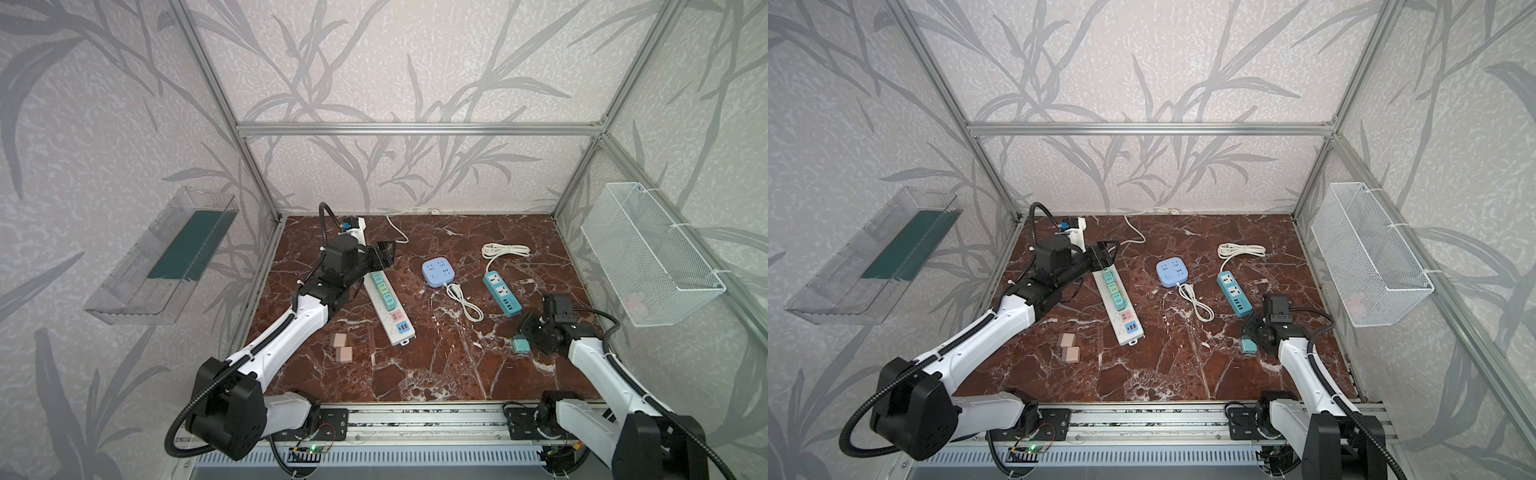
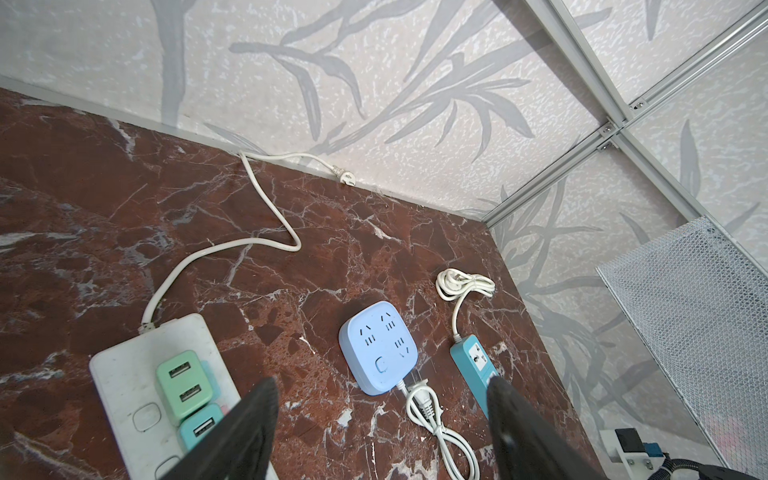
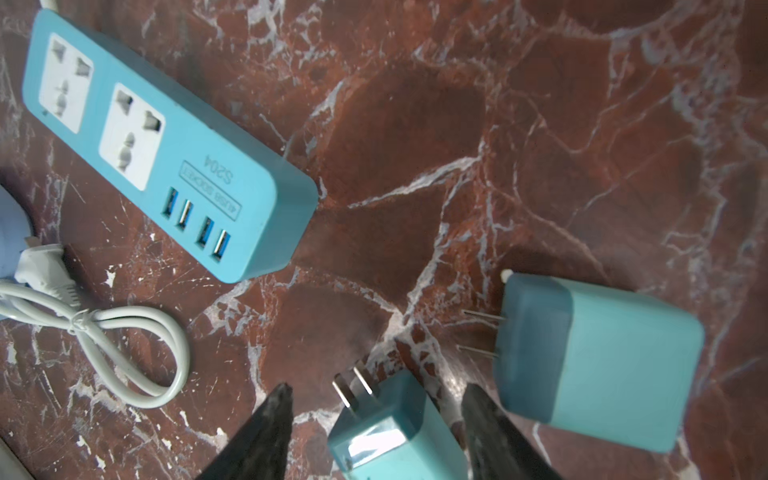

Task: Insert the plug

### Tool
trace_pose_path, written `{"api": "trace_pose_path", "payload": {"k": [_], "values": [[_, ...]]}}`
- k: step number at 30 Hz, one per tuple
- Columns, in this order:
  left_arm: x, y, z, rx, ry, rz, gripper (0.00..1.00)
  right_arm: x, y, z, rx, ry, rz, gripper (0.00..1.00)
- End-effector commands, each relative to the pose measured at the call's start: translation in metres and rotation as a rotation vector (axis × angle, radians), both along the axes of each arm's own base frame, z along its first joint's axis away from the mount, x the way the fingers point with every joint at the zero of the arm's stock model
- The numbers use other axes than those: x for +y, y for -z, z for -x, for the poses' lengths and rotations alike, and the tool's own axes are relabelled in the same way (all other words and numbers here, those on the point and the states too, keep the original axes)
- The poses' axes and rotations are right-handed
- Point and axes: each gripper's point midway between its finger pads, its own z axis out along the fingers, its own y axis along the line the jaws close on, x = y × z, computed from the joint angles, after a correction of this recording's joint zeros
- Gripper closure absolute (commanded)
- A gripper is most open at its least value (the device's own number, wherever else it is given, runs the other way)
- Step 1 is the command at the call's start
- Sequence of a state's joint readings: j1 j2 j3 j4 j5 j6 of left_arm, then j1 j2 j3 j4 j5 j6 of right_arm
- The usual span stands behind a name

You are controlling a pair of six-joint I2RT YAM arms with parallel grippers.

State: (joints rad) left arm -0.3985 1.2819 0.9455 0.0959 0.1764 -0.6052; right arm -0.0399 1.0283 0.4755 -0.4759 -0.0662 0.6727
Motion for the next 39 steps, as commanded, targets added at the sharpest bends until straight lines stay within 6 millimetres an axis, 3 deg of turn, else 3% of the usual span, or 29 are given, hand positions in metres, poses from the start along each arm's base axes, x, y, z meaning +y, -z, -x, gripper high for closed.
{"api": "trace_pose_path", "payload": {"k": [1, 16, 22, 39], "values": [[-0.002, -0.015, -0.002, -0.017, 0.0, 0.018, 0.22, 0.01, 0.011, 0.008, 0.046, -0.043, -0.05, 0.35], [-0.004, -0.02, 0.001, -0.025, 0.008, 0.018, 0.24, 0.061, 0.021, 0.005, 0.105, -0.278, -0.195, 0.3], [0.001, -0.025, 0.004, -0.05, -0.012, 0.004, 0.25, 0.063, 0.03, 0.003, 0.154, -0.297, -0.173, 0.3], [0.001, -0.03, 0.008, -0.05, -0.013, 0.004, 0.27, 0.107, 0.033, 0.04, 0.253, -0.511, -0.118, 0.24]]}}
